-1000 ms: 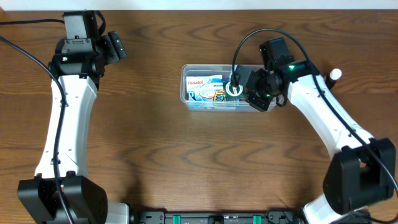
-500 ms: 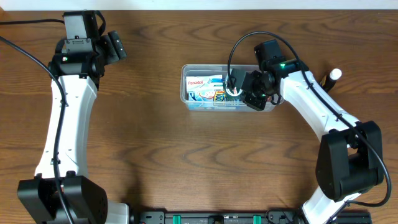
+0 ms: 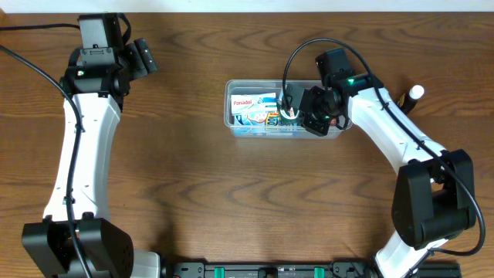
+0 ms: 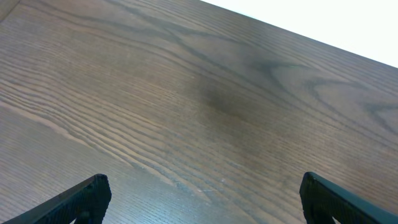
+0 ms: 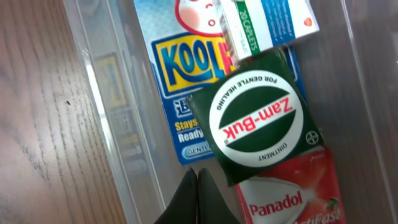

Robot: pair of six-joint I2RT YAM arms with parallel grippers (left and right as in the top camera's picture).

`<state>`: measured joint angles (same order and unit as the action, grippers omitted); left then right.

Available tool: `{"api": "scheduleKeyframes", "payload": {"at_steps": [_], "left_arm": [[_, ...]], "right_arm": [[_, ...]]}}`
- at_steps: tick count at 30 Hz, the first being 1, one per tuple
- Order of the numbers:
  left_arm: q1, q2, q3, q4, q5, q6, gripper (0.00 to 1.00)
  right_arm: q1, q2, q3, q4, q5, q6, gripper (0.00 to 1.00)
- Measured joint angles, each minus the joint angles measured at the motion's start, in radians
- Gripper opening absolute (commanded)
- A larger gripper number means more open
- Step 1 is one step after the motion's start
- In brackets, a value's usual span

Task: Pack container
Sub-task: 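Press the Zam-Buk box down into the container with the right gripper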

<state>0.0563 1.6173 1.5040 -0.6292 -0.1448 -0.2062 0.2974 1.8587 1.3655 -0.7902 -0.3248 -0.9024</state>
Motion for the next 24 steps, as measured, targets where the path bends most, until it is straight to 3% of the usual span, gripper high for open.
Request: {"api": "scheduleKeyframes", "payload": {"at_steps": [24], "left_arm": [[0.0,0.0,0.0,0.0,0.0,0.0,0.98]], "right_arm": [[-0.027,0.065,0.0,0.082,-0.023,0.003,0.01]]}}
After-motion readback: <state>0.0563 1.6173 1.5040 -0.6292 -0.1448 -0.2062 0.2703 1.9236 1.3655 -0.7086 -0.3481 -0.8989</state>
